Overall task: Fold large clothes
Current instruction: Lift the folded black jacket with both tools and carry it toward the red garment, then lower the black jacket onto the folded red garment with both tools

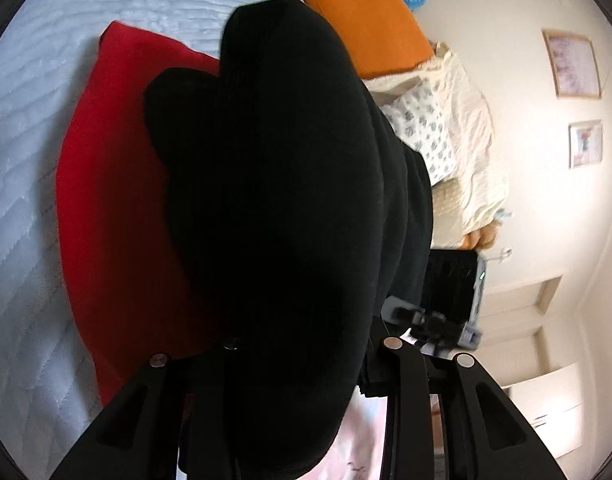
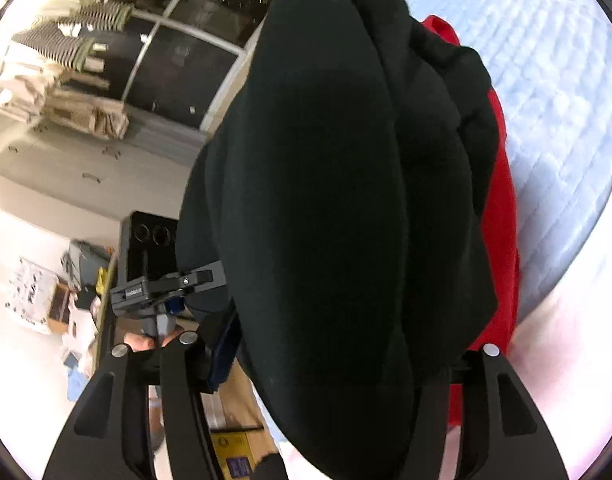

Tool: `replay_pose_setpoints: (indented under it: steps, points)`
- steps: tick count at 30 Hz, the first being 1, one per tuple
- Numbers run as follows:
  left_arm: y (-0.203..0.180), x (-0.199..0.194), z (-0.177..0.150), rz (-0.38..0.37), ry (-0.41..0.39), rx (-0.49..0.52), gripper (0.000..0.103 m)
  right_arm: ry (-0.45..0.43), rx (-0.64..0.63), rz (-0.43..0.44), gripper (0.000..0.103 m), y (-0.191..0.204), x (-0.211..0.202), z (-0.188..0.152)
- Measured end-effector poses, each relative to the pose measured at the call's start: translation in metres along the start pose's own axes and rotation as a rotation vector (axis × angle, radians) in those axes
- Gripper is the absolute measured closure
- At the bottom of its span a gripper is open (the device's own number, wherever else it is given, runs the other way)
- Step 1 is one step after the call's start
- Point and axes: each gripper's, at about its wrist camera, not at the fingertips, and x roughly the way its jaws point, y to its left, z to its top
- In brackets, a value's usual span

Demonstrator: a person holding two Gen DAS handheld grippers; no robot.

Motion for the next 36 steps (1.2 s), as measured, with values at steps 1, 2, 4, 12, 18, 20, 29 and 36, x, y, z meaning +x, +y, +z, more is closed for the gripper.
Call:
replay_pose_setpoints:
  steps: [1,2,4,12,18,20,29,36]
  points:
    - [0.0,-0.002,0.001,0.002,-0.004,0.003,0.069,-0.009,0.0,0.004,0.044,0.002,0.0,-0.001]
    - [-0.002,-0.004,0.001,0.015,-0.005,0.02,0.069,-0.016,0.005,0.01,0.043,0.003,0.001,-0.002]
    - [-0.009,-0.011,0.005,0.046,-0.013,0.048,0.069,-0.007,0.035,0.042,0.043,0.001,0.006,-0.004]
    - [0.011,-0.015,-0.003,-0.013,-0.037,-0.021,0.067,0.012,0.03,0.008,0.043,-0.002,0.013,0.0]
    - [0.014,-0.007,-0.012,-0.033,-0.049,-0.042,0.066,-0.003,-0.02,-0.075,0.042,0.01,0.0,0.01]
    - [0.018,-0.008,-0.011,-0.038,-0.038,-0.061,0.065,0.007,-0.024,-0.106,0.028,0.012,0.004,0.008]
    - [0.009,-0.059,0.01,0.139,-0.068,0.004,0.048,-0.088,0.021,-0.175,0.019,0.008,-0.079,0.006]
    - [-0.084,-0.085,0.044,0.131,-0.193,0.201,0.033,-0.225,-0.088,-0.168,0.05,0.054,-0.116,0.041]
